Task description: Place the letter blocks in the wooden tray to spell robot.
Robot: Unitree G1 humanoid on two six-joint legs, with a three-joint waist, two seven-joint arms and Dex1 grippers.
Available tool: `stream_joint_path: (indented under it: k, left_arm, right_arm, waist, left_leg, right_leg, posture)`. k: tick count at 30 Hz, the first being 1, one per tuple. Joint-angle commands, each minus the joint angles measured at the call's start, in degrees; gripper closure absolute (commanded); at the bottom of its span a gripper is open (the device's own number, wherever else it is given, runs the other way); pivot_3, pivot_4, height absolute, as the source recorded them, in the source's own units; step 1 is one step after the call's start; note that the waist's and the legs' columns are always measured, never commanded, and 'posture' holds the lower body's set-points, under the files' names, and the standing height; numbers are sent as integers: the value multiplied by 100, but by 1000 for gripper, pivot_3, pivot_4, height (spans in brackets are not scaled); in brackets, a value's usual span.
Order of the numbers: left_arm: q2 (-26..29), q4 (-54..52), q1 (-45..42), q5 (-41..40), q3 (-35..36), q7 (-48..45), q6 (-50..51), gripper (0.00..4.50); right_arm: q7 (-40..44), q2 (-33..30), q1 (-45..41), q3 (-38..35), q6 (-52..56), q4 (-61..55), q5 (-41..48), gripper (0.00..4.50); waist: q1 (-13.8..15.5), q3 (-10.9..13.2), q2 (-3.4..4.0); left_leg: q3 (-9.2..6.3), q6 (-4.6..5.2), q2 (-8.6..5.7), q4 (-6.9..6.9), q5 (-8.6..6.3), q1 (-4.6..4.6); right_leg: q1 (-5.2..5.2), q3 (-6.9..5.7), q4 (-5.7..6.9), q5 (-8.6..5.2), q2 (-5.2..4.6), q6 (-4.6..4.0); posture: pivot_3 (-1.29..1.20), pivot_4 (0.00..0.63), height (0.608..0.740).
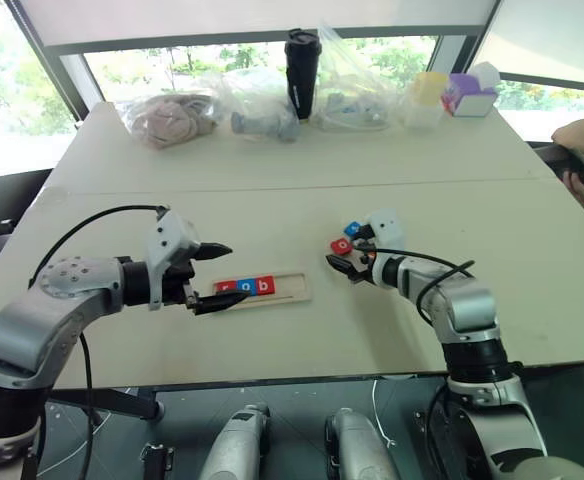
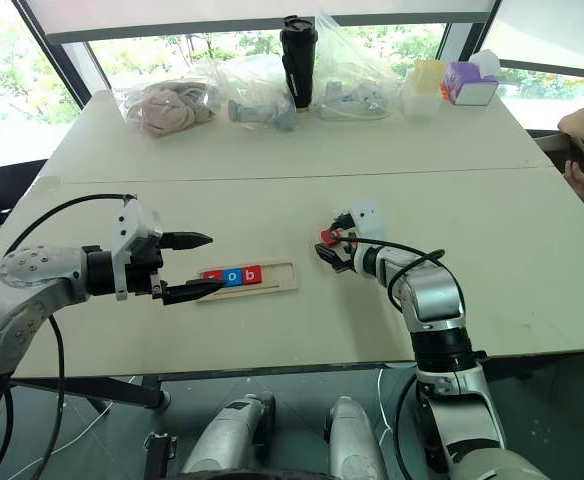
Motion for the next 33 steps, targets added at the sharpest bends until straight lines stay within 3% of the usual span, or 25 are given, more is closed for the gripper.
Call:
stream_joint_path:
  k: [1, 6, 11, 15, 19, 22, 33]
  left_arm:
    - [34, -67, 52, 62, 120, 23, -119, 0]
    - [22, -105, 78, 57, 143, 66, -102, 0]
    - [-3, -140, 69, 50, 104, 103, -98, 0]
    - [8, -113, 72, 45, 75, 62, -124, 0]
    - [-18, 156, -68, 185, -85, -34, -244, 0]
    - [-6, 425, -242, 309, -185, -177, -367, 0]
    - [-82, 946, -639, 579, -461, -606, -624, 0]
  right_arm:
    - [-155, 112, -94, 69, -204, 217, -72, 817]
    - [-149, 132, -3, 270, -163, 33, -105, 3365]
    - [-89, -347, 178, 401, 61, -663, -253, 3360]
    - [-476, -453, 447, -489, 1368, -2077, 3, 3360]
    - [-681, 164, 627, -1157, 3237, -3163, 301, 3360]
    - [-1062, 582, 666, -1330, 3956, -3612, 102, 3360]
    - [-2260, 2031, 1378, -1423, 4047, -4472, -162, 3360]
  waist:
    - [6, 0, 0]
    - [-5, 0, 0]
    - [23, 0, 0]
    - [62, 0, 0]
    - [38, -1, -1]
    - [12, 0, 1]
    - [20, -1, 2]
  left_leg:
    - [0, 0, 0, 0, 0, 1]
    - [0, 0, 0, 0, 0, 2]
    - [0, 0, 0, -2, 0, 0]
    - [-2, 0, -3, 0, 0, -11]
    - [-6, 0, 1, -2, 0, -12]
    - [-7, -1, 9, -6, -1, -10]
    - [-5, -4, 0, -11, -3, -16]
  right_leg:
    - [2, 0, 0, 0, 1, -1]
    - [1, 0, 0, 0, 1, 1]
    - [-1, 0, -1, 4, 1, 8]
    - [-6, -1, -3, 0, -3, 1]
    - [-10, -1, -2, -1, -6, 0]
    - [-16, -1, 2, 1, -1, -5]
    - [-21, 0, -9, 1, -8, -5]
  posture:
    - [0, 150, 740]
    - [0, 150, 740]
    - [0, 150, 740]
    - [0, 150, 740]
    - [0, 150, 740]
    - [0, 150, 740]
    - [0, 150, 740]
